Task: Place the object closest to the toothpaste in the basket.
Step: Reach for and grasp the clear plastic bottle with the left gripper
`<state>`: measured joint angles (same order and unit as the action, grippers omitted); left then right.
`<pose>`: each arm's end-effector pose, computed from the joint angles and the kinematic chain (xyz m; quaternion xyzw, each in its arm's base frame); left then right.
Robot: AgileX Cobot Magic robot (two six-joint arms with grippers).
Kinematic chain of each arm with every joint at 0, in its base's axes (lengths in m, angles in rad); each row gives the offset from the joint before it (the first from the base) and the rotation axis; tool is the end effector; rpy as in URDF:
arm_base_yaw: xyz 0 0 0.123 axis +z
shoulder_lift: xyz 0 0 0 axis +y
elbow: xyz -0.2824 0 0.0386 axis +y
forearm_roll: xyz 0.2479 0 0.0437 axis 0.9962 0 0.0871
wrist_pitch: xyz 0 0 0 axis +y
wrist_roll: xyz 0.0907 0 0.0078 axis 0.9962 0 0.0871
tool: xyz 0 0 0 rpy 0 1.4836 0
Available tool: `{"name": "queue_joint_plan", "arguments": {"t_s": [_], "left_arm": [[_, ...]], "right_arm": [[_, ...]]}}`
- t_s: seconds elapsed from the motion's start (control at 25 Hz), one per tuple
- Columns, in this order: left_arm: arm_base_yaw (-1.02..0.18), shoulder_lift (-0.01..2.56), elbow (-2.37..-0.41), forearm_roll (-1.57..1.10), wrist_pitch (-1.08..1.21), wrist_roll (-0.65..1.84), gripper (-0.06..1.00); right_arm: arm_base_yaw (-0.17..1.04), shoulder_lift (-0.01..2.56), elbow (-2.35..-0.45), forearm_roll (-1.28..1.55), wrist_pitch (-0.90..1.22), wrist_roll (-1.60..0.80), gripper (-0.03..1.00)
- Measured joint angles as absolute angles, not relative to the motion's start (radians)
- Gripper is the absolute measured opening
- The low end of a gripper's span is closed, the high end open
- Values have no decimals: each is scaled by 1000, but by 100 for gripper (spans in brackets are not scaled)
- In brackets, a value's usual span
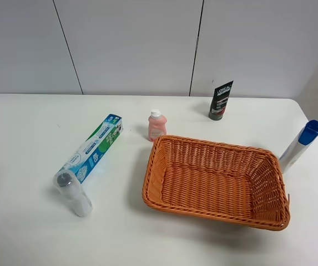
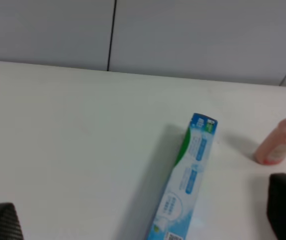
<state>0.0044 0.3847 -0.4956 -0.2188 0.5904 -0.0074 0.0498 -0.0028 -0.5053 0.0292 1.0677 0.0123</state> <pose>0.0781 -0.0107 0.3019 -0.0465 0.8261 -0.1018 0.5523 -0.0063 0.0020 0.2781 -0.0167 0.8527 0.0308 0.5212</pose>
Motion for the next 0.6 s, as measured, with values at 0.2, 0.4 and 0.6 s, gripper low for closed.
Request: {"name": "queue_joint_plan", "arguments": {"t_s": [0.2, 0.4, 0.6], "left_arm": [[-97, 386, -424, -246, 555, -10, 99], [-181, 386, -356, -247, 523, -22, 99], [-260, 386, -301, -237, 408, -71, 99]], "right_arm": [[50, -3, -505, 29, 1068, 12, 99], [50, -3, -505, 29, 1068, 12, 99], [50, -3, -505, 29, 1068, 12, 99]]}}
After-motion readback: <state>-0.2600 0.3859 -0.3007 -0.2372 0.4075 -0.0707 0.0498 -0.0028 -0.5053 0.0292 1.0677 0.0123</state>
